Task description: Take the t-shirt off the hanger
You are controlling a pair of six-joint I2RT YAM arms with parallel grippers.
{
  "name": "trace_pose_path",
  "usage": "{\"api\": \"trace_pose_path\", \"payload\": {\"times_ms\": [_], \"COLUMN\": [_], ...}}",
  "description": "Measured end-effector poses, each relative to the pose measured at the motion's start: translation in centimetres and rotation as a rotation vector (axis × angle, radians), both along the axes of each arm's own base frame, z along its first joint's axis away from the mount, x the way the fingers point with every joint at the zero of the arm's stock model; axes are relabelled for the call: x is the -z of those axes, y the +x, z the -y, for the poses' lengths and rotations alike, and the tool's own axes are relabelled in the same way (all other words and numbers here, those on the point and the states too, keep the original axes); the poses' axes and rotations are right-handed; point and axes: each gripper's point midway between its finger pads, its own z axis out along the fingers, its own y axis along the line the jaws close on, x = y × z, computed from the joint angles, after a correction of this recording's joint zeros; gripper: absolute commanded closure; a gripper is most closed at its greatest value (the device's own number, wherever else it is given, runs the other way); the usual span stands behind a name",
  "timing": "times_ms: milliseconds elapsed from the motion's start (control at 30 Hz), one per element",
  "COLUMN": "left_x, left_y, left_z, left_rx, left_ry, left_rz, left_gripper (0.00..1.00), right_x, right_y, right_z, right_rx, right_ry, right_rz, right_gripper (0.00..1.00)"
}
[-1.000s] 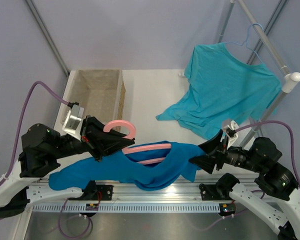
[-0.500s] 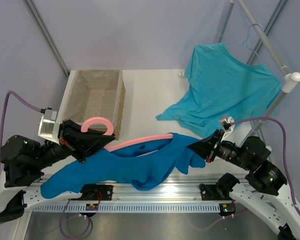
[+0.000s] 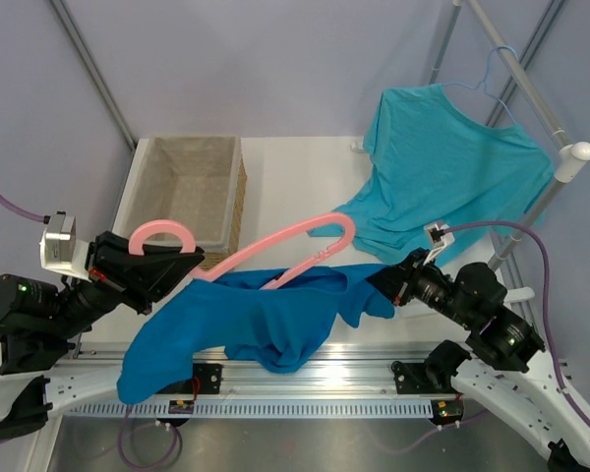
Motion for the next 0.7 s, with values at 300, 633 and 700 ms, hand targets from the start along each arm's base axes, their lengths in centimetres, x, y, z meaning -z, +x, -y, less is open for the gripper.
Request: {"api": "trace_pose_path", "payload": {"times_ms": [300,633,700], "left_x": [0.1,-1.4,-2.4], "left_y": [0.7,0.1,0.1], "left_z": [3.9,7.1,7.1], "left_rx": [0.048,0.138,0.133], "left_ry": [0.046,-0.075,-0.129], "left_rz": [0.008,0.123,0.155], "left_gripper": [1.0,1.0,1.0], "right_x": [1.7,0.2,1.4], "right_y": [-0.3,6.4,8.2], "right_z": [-1.4,-1.9,-1.6], "right_rx": [-0.083,0.12,0.196], "right_ry": [-0.052,-0.177,-0.223], "right_rz": [-0.038,-0.053,-0.076], "right_gripper": [1.0,1.0,1.0]}}
